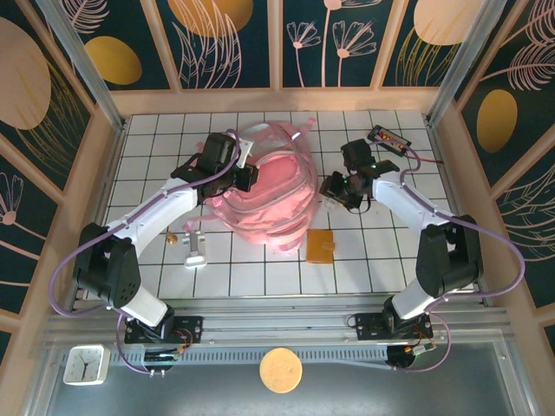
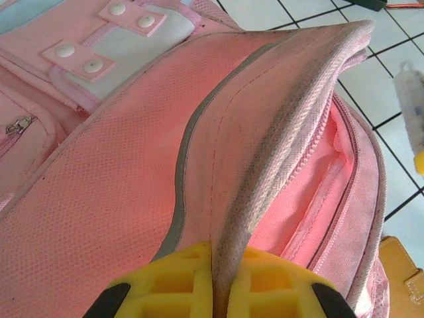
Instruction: Pack the student bag
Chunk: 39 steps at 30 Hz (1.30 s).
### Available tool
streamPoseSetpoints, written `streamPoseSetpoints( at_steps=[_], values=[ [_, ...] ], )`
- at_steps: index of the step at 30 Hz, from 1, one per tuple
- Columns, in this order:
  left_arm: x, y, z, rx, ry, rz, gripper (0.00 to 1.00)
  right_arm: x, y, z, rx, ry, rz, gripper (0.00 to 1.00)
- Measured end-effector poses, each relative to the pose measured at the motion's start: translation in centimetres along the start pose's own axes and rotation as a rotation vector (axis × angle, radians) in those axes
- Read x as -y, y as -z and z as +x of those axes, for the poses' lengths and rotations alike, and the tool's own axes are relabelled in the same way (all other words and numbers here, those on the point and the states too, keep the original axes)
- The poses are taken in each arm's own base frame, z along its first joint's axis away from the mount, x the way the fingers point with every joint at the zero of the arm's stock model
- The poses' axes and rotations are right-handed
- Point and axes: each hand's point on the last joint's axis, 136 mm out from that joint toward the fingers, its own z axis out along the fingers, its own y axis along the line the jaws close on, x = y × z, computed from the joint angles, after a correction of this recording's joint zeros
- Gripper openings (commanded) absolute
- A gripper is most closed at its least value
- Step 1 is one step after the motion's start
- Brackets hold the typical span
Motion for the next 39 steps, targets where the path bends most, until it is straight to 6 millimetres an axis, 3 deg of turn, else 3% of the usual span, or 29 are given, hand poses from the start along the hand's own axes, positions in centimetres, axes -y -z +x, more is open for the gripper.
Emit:
streamPoseSetpoints(
  at_steps=[11,19,24,27,31,32,36,39],
  values=[
    [0.9,-0.2,-1.3,0.005,0.057,0.048,0.0,-8.1,3.3,1.3,-0.001,0.041,-0.222,0.48],
    [1.6,0.0,-2.0,0.015,0.126,0.083,0.0,-13.5,3.9,2.4,-0.053,0.019,-0.425,0.48],
    [2.1,-0.1,-2.3,0.032,0.189,0.116,0.0,-15.6,1.5,1.8,-0.095,-0.031,-0.508,0.48],
    [2.1,-0.3,-2.1,0.035,0.212,0.127,0.0,-15.9,-1.0,1.8,-0.14,-0.074,-0.515,0.48],
    [2.2,-0.3,-2.1,0.04,0.233,0.136,0.0,-16.3,-2.9,1.6,-0.17,-0.124,-0.535,0.48],
    [2.2,-0.3,-2.1,0.043,0.236,0.136,0.0,-16.5,-3.1,1.5,-0.172,-0.131,-0.542,0.5],
    [2.2,-0.1,-2.2,0.051,0.246,0.136,0.0,-16.8,-3.3,1.3,-0.173,-0.149,-0.554,0.75],
    [1.8,0.0,-2.5,0.065,0.252,0.127,0.0,-16.8,-3.5,1.1,-0.174,-0.145,-0.538,0.8]
  ],
)
